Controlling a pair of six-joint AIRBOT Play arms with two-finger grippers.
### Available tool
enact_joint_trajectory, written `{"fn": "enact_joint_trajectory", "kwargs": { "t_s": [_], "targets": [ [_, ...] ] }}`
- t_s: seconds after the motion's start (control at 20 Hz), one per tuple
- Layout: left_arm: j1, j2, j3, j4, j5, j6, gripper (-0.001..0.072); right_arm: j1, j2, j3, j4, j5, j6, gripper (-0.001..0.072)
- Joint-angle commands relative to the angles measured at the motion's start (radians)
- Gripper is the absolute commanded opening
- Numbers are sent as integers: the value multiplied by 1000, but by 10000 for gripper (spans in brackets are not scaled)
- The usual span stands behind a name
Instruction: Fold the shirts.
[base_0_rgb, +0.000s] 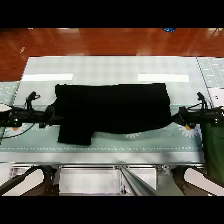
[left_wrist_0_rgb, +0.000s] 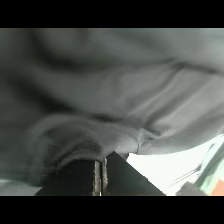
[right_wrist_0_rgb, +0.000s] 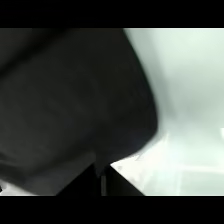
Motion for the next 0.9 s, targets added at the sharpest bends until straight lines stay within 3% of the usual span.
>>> {"fn": "enact_joint_trajectory", "kwargs": {
  "t_s": [0.0,0.85],
  "targets": [
    [-6,-37,91,-100,13,13,29,2,-3,79,67,-55,-8,23],
    [-104,-470,545,-129,106,-45,28,176,-405,550,135,-201,70,23]
  ]
}}
